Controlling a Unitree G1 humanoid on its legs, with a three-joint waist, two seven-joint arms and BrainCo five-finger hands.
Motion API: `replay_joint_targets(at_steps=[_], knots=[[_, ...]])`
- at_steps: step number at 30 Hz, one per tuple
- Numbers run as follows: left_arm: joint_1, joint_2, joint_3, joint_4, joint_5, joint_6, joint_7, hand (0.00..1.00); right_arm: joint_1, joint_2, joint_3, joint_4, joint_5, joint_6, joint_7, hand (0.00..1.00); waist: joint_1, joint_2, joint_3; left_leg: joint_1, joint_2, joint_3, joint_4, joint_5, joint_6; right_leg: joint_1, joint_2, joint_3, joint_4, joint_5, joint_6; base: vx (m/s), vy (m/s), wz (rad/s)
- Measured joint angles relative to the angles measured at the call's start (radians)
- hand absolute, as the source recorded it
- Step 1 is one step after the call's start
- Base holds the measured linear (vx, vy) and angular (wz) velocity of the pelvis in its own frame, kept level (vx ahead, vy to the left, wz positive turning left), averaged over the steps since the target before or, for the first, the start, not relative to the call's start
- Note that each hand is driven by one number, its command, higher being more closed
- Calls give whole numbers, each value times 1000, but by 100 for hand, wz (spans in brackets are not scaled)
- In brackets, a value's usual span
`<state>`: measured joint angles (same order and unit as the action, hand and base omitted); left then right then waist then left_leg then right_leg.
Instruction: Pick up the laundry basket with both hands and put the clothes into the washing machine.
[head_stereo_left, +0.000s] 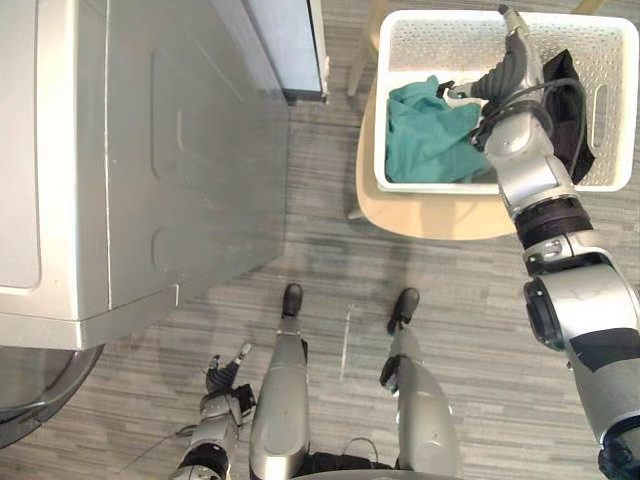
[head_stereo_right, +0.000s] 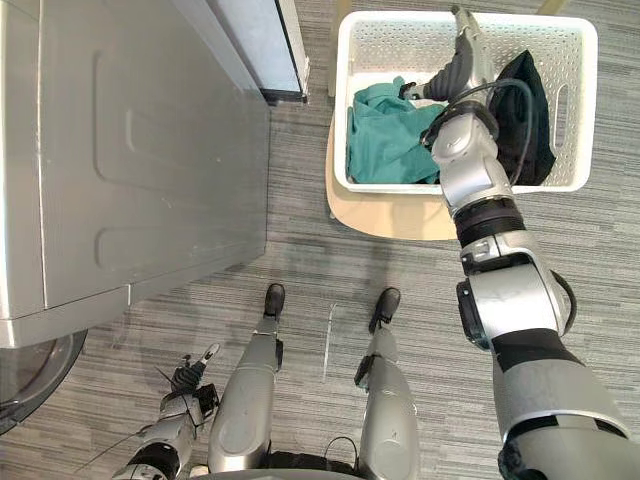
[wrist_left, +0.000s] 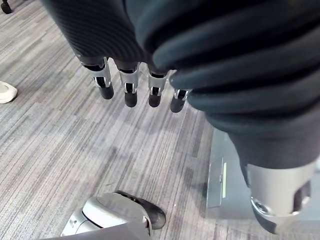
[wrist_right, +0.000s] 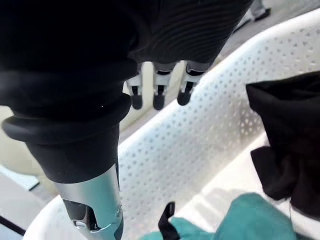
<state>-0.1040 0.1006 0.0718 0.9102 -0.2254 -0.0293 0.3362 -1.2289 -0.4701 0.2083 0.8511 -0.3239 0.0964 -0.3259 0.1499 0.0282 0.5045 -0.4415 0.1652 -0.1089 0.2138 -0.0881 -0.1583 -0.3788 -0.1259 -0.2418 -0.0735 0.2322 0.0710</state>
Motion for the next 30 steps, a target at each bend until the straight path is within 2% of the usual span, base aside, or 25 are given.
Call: replay_joint_targets(at_steps=[7, 11, 19, 30], knots=[[-10, -1, -4, -12, 0, 1, 17, 0, 6, 45, 2, -1, 1, 0, 0, 0, 3, -2, 1, -34, -2, -16, 15, 0, 0, -18, 0, -7, 0, 0, 0, -9, 13, 5], [-19, 1, -3, -15, 0, 1, 36, 0, 22, 72, -3, -1, 1, 0, -3, 0, 3, -13, 7, -39, -2, -23, 18, 0, 0, -19, 1, -8, 0, 0, 0, -3, 9, 2], [-33, 1, 6, -19, 0, 2, 59, 0, 97, 94, -54, -63, 1, 2, -66, 0, 2, -25, 14, -62, -4, -33, 30, 0, 0, -29, 1, -10, 0, 1, 1, -5, 11, 3], [-33, 8, 11, -39, 0, 1, 80, 0, 124, 96, -76, -44, 1, 20, -83, 0, -1, -42, 22, -85, -4, -57, 37, 5, -8, -36, 3, -25, 0, 3, 4, -14, 14, 4]])
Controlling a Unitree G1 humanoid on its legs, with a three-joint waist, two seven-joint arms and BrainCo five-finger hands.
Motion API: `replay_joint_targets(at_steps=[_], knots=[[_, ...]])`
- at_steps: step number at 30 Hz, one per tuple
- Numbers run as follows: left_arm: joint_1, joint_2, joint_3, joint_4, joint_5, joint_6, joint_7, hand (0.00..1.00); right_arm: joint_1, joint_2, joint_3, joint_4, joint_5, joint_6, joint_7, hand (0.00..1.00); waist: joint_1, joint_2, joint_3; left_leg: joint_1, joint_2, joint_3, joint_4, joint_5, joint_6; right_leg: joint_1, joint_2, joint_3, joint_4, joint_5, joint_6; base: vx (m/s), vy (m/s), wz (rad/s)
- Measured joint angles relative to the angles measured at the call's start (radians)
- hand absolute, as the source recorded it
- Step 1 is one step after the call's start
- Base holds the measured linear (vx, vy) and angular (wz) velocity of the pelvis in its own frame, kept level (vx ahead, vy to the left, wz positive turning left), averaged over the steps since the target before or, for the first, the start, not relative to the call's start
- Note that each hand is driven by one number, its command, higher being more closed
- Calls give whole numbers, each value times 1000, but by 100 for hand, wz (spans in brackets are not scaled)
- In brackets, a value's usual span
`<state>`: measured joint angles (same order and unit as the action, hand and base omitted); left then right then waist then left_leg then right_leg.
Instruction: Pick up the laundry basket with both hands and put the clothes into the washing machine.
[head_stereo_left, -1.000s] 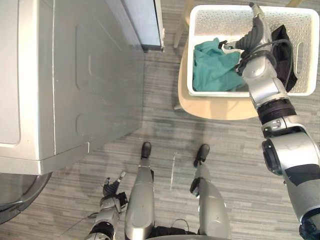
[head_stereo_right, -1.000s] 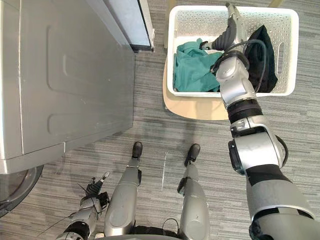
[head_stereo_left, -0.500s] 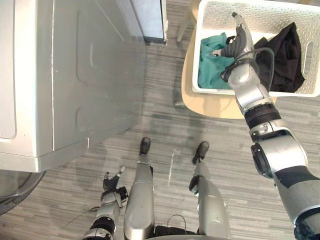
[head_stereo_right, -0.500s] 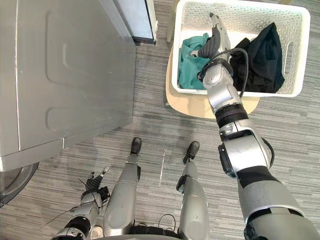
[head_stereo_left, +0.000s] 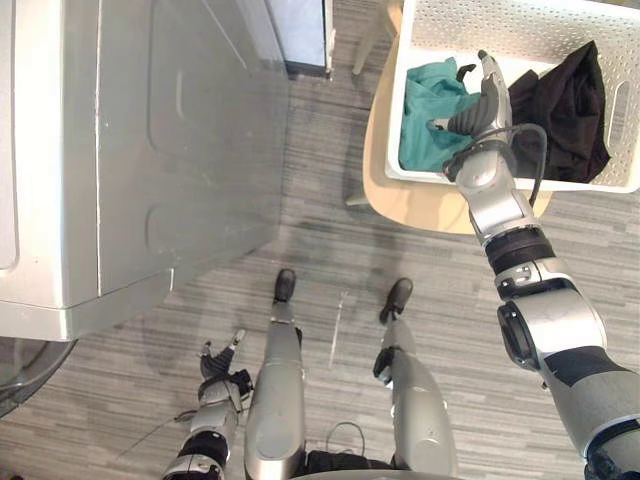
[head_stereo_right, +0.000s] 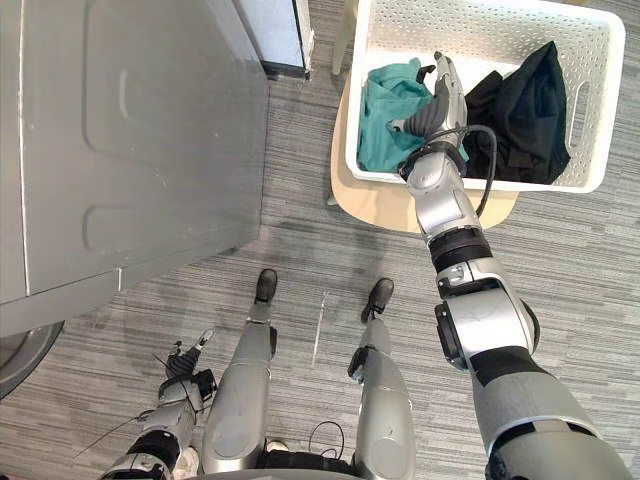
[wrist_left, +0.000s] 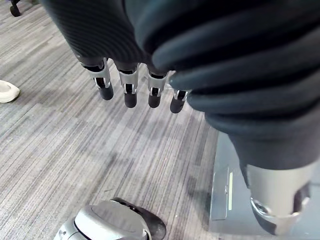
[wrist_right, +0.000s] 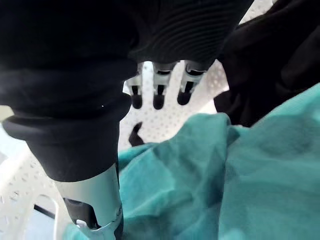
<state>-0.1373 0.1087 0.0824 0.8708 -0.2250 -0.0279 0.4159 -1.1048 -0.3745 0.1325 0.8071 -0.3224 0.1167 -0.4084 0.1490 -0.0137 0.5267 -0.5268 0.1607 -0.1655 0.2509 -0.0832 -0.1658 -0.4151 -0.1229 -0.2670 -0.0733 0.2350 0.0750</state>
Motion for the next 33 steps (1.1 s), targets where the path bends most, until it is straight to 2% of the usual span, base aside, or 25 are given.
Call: replay_joint_targets(at_steps=[6, 11, 16, 20, 21, 30, 33], knots=[[0, 6, -3, -2, 0, -4, -1, 0, -61, -50, 25, 87, -2, -12, 21, 0, 3, -8, 3, -34, -2, -23, -1, 12, -3, -21, 1, -14, 0, 1, 2, -26, 24, 10], [-1, 5, -12, -2, 0, -18, -3, 0, -89, -79, 105, 204, -34, -14, 64, 0, 28, -10, 4, -78, -2, -42, -2, 25, -8, -54, 3, -29, 0, 1, 2, -13, 28, 7], [-9, 4, -26, -3, 0, -24, -3, 0, -109, -130, 122, 252, -67, -25, 88, 0, 42, -7, 5, -115, -8, -79, 11, 29, -11, -63, 5, -62, -1, 1, 3, -13, 37, 16], [-29, -2, -44, -6, 0, -25, -3, 0, -106, -161, 120, 303, -86, -26, 114, 0, 84, -2, 8, -133, -10, -95, 12, 35, -15, -71, 6, -69, -1, -1, 5, -19, 38, 11], [-32, -6, -44, -9, -1, -25, -3, 0, -104, -166, 116, 310, -95, -26, 121, 100, 86, 0, 9, -137, -11, -100, 12, 37, -16, -73, 6, -72, -2, -2, 6, -13, 29, 10], [-32, -11, -43, -22, -2, -24, -19, 0, -90, -178, 59, 315, -119, -28, 129, 100, 91, 4, 8, -138, -21, -105, 12, 46, -16, -70, -1, -71, -1, -4, 9, -16, 40, 3], [-32, -21, -42, -40, -11, -20, -22, 0, -86, -181, 33, 329, -109, -26, 129, 100, 102, 14, 8, -127, -21, -101, 13, 46, -16, -62, -1, -66, -1, -4, 8, -10, 33, -3]])
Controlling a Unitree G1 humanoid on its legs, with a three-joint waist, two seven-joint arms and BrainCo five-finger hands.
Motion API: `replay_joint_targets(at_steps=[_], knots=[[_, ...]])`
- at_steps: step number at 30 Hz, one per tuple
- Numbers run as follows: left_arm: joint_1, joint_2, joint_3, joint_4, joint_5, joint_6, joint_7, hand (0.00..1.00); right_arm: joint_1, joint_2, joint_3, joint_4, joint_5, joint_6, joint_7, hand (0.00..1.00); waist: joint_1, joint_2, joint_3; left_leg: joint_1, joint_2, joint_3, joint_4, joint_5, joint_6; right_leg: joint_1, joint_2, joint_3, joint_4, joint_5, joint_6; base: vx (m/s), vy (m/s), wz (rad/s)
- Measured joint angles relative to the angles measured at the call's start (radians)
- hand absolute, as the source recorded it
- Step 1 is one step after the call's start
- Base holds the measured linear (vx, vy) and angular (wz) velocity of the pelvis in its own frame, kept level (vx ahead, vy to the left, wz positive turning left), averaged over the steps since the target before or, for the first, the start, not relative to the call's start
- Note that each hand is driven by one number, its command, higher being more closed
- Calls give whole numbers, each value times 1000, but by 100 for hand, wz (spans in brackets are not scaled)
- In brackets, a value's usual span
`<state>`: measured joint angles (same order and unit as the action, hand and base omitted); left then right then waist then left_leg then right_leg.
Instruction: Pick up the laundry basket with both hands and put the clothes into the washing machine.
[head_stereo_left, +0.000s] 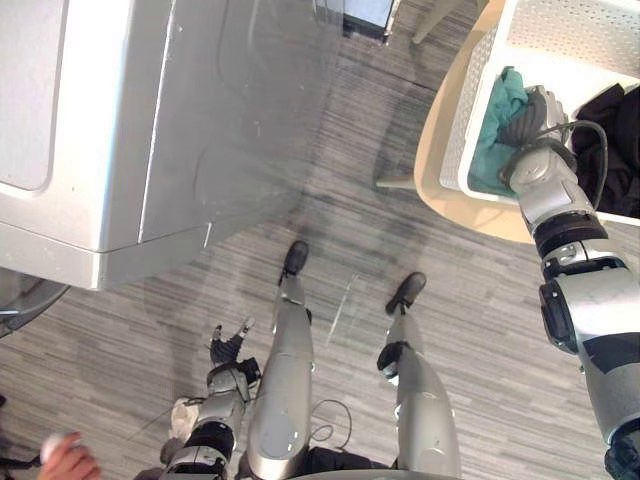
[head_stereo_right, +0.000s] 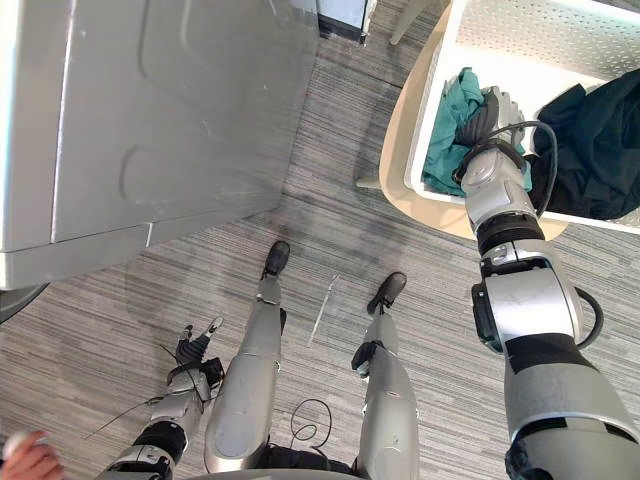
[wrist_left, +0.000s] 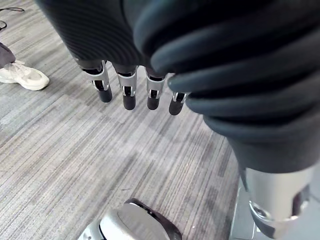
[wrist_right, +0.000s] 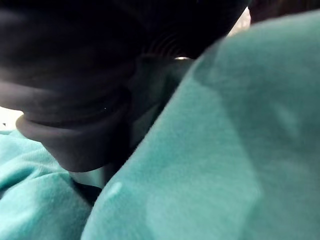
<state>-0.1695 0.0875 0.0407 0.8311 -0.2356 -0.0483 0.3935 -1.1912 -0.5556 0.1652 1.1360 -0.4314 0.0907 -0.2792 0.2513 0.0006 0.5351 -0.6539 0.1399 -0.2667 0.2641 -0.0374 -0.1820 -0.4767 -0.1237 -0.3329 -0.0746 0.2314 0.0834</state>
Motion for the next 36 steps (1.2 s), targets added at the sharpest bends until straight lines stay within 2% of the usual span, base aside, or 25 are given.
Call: replay_joint_targets(at_steps=[2, 7, 10, 15, 18, 21, 23, 25, 27, 28, 30, 33, 36], knots=[[0, -9, 0, -10, -19, -1, 0, 0, -5, -1, -11, 19, 36, 7, -1, 100, 9, 5, -1, 16, 0, 8, -2, 0, 0, 10, -2, 8, 0, 0, 0, -9, 37, -8], [3, -12, 3, -29, -49, 0, 0, 0, -33, -9, -53, 7, 136, 41, -23, 100, 0, 7, -1, 43, 1, 15, -3, 0, 0, 31, -3, 14, 0, 1, -1, -10, 31, -3], [17, -24, 27, -54, -75, -2, 0, 0, -41, -26, -57, -148, 151, 52, -87, 100, -20, 6, -1, 66, 1, 22, -4, 0, 0, 50, -4, 21, 0, 2, -2, -16, 32, -4], [60, -47, 92, -76, -125, 2, -1, 0, -72, -44, -80, -392, 149, 70, -133, 100, -57, 5, -2, 144, 3, 37, -19, 0, 0, 110, -6, 35, 2, 1, -2, -14, 21, -5], [99, -65, 151, -98, -173, 3, 0, 0, -60, -44, -100, -546, 144, 73, -139, 100, -72, 4, -2, 190, 2, 53, -29, 2, 3, 143, -12, 45, 4, 1, -1, -25, 21, -8], [145, -78, 209, -170, -218, 9, 5, 0, 32, -43, -176, -738, 125, 73, -162, 100, -75, 3, -5, 244, -2, 60, -50, 8, 12, 184, -18, 49, 7, -3, 3, -6, 4, 1], [189, -88, 257, -249, -228, 7, 11, 0, 170, -23, -247, -894, 104, 72, -180, 100, -74, 0, -32, 280, -5, 60, -61, 10, 14, 213, -26, 47, 21, -18, 17, -22, 17, 10], [256, -106, 336, -324, -228, 6, 23, 0, 346, 44, -306, -1020, 61, 70, -196, 100, -76, -5, -141, 293, -19, 58, -95, 17, 25, 213, -43, 37, 24, -33, 28, 14, 31, 14], [297, -137, 407, -417, -229, 5, 25, 0, 442, 82, -336, -1092, 26, 66, -196, 100, -77, -1, -171, 340, -29, 63, -136, 29, 35, 244, -57, 33, 23, -40, 33, 54, 26, 11], [337, -159, 458, -507, -228, 5, 29, 0, 516, 110, -355, -1151, 10, 61, -195, 100, -80, -2, -209, 360, -35, 65, -162, 35, 40, 254, -66, 31, 20, -45, 39, 56, 28, 14], [376, -173, 528, -644, -223, 5, 39, 0, 602, 147, -380, -1229, -13, 36, -194, 100, -83, -1, -256, 388, -43, 67, -193, 46, 46, 271, -76, 29, 15, -51, 46, 53, 21, 8], [394, -172, 638, -872, -185, -9, 94, 0, 695, 229, -376, -1333, -13, -16, -174, 100, -86, 0, -322, 448, -49, 81, -225, 49, 46, 318, -85, 33, 0, -53, 50, 71, 14, -4], [386, -171, 658, -1045, -128, -17, 139, 0, 721, 278, -323, -1380, -13, -48, -153, 100, -90, -2, -364, 491, -50, 107, -234, 45, 51, 344, -87, 50, -3, -55, 52, 50, 16, -19]])
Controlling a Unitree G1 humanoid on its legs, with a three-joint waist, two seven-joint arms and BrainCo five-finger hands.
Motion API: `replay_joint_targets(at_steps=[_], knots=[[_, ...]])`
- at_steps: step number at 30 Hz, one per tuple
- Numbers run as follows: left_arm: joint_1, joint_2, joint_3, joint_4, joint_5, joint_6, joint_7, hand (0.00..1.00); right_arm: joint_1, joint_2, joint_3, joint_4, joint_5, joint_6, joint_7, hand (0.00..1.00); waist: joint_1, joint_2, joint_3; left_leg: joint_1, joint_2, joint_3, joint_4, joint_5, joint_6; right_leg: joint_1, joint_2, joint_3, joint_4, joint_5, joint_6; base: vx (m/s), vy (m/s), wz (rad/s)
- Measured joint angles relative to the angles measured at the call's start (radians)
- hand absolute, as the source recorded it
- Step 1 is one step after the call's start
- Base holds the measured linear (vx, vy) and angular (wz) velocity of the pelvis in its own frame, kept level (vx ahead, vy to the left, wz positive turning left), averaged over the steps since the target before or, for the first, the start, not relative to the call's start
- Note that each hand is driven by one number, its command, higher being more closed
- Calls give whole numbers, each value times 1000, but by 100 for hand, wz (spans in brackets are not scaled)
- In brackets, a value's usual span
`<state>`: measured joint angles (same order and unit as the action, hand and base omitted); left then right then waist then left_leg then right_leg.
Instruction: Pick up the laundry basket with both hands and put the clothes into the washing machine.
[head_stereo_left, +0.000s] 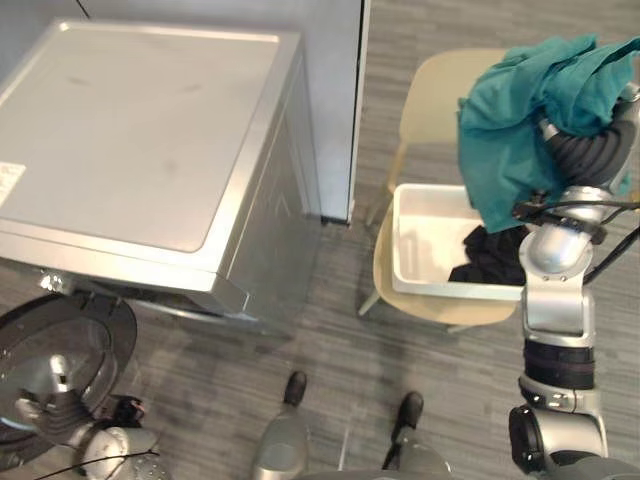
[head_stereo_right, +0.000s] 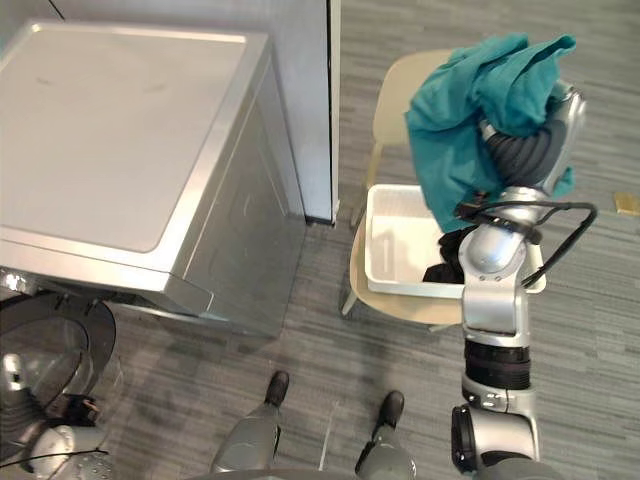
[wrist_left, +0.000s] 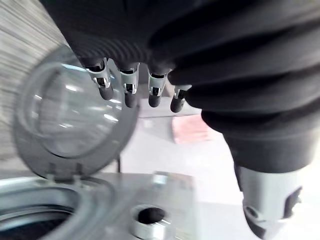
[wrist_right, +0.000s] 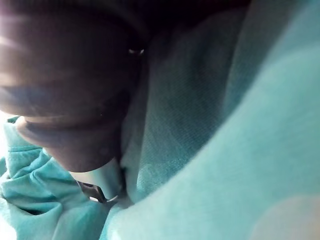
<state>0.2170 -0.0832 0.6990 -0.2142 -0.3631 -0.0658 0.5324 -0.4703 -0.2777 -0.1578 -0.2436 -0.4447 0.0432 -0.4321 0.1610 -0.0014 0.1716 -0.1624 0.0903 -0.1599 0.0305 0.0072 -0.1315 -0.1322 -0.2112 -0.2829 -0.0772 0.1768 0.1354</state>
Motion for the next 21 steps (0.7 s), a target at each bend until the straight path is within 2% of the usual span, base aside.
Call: replay_joint_targets(at_steps=[3, 5, 7, 12, 15, 17, 19, 21], knots=[[-1, 2, -26, -190, 75, -3, 39, 0, 1, 34, 96, -46, 0, -32, 27, 100, -9, 1, -41, 42, 2, 41, -16, -3, 4, 10, -1, 39, -1, 0, 0, 17, 17, -34], [-14, 16, -83, -298, 123, -12, 52, 0, 1, 43, 139, -74, 0, -45, 36, 100, -16, 3, -52, 75, 4, 61, -22, -8, 8, 30, 0, 54, -1, -1, 1, -11, 10, -32], [-40, 58, -188, -407, 185, -33, 60, 0, 1, 55, 191, -95, 2, -73, 44, 100, -29, 1, -83, 104, 7, 91, -25, -19, 12, 40, 2, 80, 0, -4, 5, -32, 9, -30], [-92, 110, -338, -447, 250, -66, 49, 0, -2, 77, 260, -96, 4, -107, 46, 100, -46, 9, -121, 149, 12, 152, -35, -29, 11, 39, 9, 141, 2, -14, 9, -28, 8, -38], [-108, 136, -524, -430, 245, -76, -8, 0, -44, 101, 313, -59, 14, -108, 46, 100, -65, 14, -130, 183, 18, 188, -51, -29, 11, 39, 20, 177, 3, -10, 4, -16, 0, -34], [-160, 179, -695, -320, 211, -76, -80, 0, -96, 122, 360, -5, 33, -109, 48, 100, -71, 20, -139, 198, 19, 203, -55, -29, 11, 40, 23, 195, 3, 0, 4, -14, -1, -24], [-194, 191, -758, -258, 190, -68, -128, 0, -123, 129, 381, 11, 56, -108, 65, 100, -73, 20, -139, 207, 20, 216, -57, -29, 10, 41, 26, 206, 3, 3, 4, -9, -3, -21], [-235, 196, -823, -188, 173, -46, -184, 0, -159, 140, 413, 27, 77, -109, 69, 100, -95, 16, -142, 213, 22, 221, -63, -29, 10, 41, 29, 210, 3, 4, 3, -7, -9, -12]])
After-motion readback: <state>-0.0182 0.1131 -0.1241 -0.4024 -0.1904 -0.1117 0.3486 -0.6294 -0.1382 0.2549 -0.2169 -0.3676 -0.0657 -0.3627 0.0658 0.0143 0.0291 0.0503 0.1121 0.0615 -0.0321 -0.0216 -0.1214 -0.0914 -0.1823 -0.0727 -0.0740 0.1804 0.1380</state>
